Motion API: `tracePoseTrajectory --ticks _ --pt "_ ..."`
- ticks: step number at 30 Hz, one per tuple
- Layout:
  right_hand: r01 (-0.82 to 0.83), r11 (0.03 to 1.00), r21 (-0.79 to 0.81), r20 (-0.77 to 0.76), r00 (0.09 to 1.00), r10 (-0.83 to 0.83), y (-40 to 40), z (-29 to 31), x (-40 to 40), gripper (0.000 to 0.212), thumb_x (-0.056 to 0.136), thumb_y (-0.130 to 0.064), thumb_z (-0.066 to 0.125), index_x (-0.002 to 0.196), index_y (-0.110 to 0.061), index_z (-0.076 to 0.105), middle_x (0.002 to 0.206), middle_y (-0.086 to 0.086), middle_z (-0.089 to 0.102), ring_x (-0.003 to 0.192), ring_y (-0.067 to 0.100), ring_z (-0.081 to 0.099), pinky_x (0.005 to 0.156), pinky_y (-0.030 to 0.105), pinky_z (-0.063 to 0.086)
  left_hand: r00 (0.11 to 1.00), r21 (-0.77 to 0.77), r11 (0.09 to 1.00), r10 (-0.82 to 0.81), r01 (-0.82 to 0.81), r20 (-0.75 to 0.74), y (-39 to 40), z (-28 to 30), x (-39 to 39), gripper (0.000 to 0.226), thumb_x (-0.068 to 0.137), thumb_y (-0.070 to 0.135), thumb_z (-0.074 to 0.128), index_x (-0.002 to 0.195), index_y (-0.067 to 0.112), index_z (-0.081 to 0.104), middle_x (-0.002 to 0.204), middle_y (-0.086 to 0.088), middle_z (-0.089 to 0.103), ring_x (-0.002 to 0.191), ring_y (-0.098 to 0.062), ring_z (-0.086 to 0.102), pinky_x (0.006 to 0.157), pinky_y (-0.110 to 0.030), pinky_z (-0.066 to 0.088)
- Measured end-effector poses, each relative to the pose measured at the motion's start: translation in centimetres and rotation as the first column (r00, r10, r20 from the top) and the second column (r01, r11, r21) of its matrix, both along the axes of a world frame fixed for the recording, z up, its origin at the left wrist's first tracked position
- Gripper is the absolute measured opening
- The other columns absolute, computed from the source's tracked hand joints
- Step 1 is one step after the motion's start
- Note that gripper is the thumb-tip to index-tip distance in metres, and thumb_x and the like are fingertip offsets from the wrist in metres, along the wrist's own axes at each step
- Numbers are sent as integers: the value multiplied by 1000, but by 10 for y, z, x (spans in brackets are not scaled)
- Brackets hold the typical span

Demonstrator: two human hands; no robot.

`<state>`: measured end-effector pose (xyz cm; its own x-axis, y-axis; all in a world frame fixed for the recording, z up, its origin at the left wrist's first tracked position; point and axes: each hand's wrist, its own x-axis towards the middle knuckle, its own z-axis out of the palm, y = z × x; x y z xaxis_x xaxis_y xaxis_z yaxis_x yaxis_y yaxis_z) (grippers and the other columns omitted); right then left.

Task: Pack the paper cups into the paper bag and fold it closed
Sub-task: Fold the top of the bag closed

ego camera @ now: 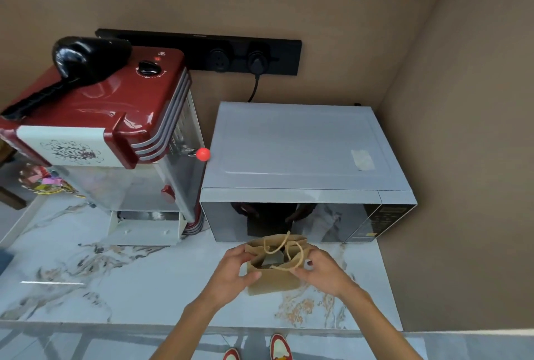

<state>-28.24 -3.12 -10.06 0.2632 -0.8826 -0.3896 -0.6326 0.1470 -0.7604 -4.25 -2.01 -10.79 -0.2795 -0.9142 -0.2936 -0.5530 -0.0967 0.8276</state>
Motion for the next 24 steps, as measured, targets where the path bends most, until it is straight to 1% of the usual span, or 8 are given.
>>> tracePoseTrajectory --ticks 3,6,10,14,17,20,22,24 --pt "160 987 -24 24 987 -159 3 -5 -3 20 80 -33 76 97 -44 71 115 -24 63 104 1 58 78 12 45 986 -56 984 168 -168 -15 1 -1 4 30 80 18 80 85 39 61 110 31 56 110 -2 54 93 -17 46" --pt "315 949 -9 125 942 -312 8 -6 -6 27 78 -19 80 88 -32 59 106 -10 68 94 11 62 69 19 50 939 -29 948 309 -316 -152 3 -2 8 33 79 7 80 86 27 54 110 17 67 103 -9 63 85 -19 47" --pt "308 951 -12 274 916 -293 13 -3 -9 39 81 6 73 92 -31 64 107 -11 73 101 9 65 84 24 54 944 -121 961 212 -248 -253 3 3 11 39 78 -8 75 90 29 76 105 9 74 107 -12 63 94 -25 50" --pt "173 982 -76 185 970 -156 12 -6 -15 56 90 19 46 79 -24 80 113 -13 70 116 3 59 101 25 47 996 -155 987 33 -46 -83 0 -3 22 55 80 -19 60 87 31 82 115 16 70 117 -6 53 103 -23 42" --pt "106 992 -75 86 991 -99 9 -5 -15 48 89 4 51 84 -35 79 116 -23 66 116 -9 51 103 20 40 998 -130 990 -50 53 25 -4 -3 27 49 84 -6 54 94 35 79 120 22 67 123 -1 47 106 -23 38" --pt "76 990 -115 32 997 -73 6 -1 -3 9 82 -35 68 88 -40 63 112 -24 65 110 -10 53 92 16 41 992 -170 981 -73 89 100 -7 -1 18 13 86 32 64 91 43 66 110 27 66 115 3 51 97 -25 45" --pt "28 989 -143 -30 999 -33 1 0 10 27 76 -48 70 95 -43 51 112 -24 63 107 -8 55 86 14 45 990 -130 988 -74 89 118 -8 1 7 20 84 43 68 99 46 55 112 26 65 110 4 56 93 -24 49" --pt "-72 986 -150 -123 991 53 -6 1 24 43 74 -53 70 112 -47 51 114 -23 63 109 -5 55 92 18 46 997 -75 995 -55 59 53 -10 0 -3 36 87 37 71 115 48 53 119 20 70 112 0 62 97 -26 51"
